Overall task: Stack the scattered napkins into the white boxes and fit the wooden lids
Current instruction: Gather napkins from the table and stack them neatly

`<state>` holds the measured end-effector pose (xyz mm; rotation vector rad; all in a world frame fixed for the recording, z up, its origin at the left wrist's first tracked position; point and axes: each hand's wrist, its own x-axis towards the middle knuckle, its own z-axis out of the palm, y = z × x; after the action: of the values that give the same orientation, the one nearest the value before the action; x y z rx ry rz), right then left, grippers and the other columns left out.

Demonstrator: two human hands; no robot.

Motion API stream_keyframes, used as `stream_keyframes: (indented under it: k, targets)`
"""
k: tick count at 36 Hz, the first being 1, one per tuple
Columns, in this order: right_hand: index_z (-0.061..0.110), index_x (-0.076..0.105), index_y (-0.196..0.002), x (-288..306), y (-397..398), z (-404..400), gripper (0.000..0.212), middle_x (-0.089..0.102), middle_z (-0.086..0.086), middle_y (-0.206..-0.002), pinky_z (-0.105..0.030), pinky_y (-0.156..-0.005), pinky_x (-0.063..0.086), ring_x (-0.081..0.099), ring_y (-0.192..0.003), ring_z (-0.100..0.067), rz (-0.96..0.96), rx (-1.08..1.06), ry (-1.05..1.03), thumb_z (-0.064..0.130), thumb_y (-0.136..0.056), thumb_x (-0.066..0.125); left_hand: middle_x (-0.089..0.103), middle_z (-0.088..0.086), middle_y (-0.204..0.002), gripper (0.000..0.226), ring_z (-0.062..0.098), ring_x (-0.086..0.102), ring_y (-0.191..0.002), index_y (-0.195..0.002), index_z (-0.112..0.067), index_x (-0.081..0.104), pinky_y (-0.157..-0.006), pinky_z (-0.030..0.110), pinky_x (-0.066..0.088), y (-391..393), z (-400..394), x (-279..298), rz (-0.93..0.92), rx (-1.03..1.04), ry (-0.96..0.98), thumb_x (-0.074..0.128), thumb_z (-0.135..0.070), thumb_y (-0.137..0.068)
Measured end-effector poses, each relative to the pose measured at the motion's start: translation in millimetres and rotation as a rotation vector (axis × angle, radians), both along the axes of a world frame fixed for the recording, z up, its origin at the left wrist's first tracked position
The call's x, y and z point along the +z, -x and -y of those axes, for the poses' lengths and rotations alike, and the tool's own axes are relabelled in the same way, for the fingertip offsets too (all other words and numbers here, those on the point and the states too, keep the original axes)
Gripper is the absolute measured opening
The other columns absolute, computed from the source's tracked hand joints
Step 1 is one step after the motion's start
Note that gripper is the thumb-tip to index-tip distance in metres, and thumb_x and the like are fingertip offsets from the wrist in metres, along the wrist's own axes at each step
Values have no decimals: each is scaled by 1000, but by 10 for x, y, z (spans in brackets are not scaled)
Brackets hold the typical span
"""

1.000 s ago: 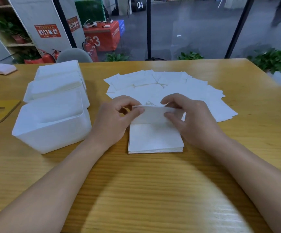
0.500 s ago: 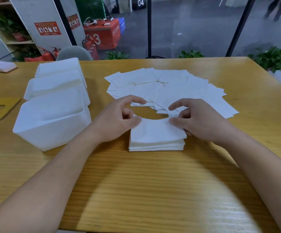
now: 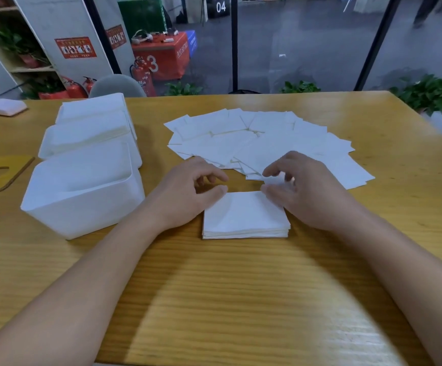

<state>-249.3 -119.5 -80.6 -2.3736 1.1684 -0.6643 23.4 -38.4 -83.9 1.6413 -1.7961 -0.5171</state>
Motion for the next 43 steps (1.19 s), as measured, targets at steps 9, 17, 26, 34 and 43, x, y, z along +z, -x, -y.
stream_keyframes:
  k: [9,17,26,34,43]
  targets:
    - [39,57,-151,-117,-120,33,69,35,7,-171,-45,-129,15,24,-159,-20,-262,74,48,78,-96,40,64,-27,-123,18,6,53,-125,-118,-47,75,-93,26,49,6,72,-129,100,-51,-15,69,-52,-102]
    - [26,47,-159,-115,-133,53,94,36,7,-171,-43,-129,16,27,-157,-19,-327,68,75,84,-90,23,64,-25,-122,18,7,53,-126,-118,-46,75,-94,32,53,-9,74,-138,92,-65,-23,70,-50,-102]
    - [28,55,-155,-19,-59,17,66,43,7,-167,-43,-131,18,30,-156,-14,-258,73,50,67,-102,49,64,-26,-123,21,6,54,-127,-121,-45,74,-98,34,53,-10,59,-112,97,-60,-33,69,-51,-102]
    - [28,67,-145,82,-32,-66,55,56,15,-153,-33,-122,36,45,-144,-4,-64,103,48,60,-100,63,69,-29,-120,44,-1,61,-111,-149,-48,57,-92,19,46,74,23,-63,-66,-2,-36,65,-46,-106]
    - [36,76,-127,92,-153,-319,33,63,25,-140,-17,-110,42,53,-135,8,15,354,-21,56,-101,69,79,-16,-110,30,-6,68,-105,-125,-29,78,-90,11,46,114,5,45,-287,42,34,58,-45,-110]
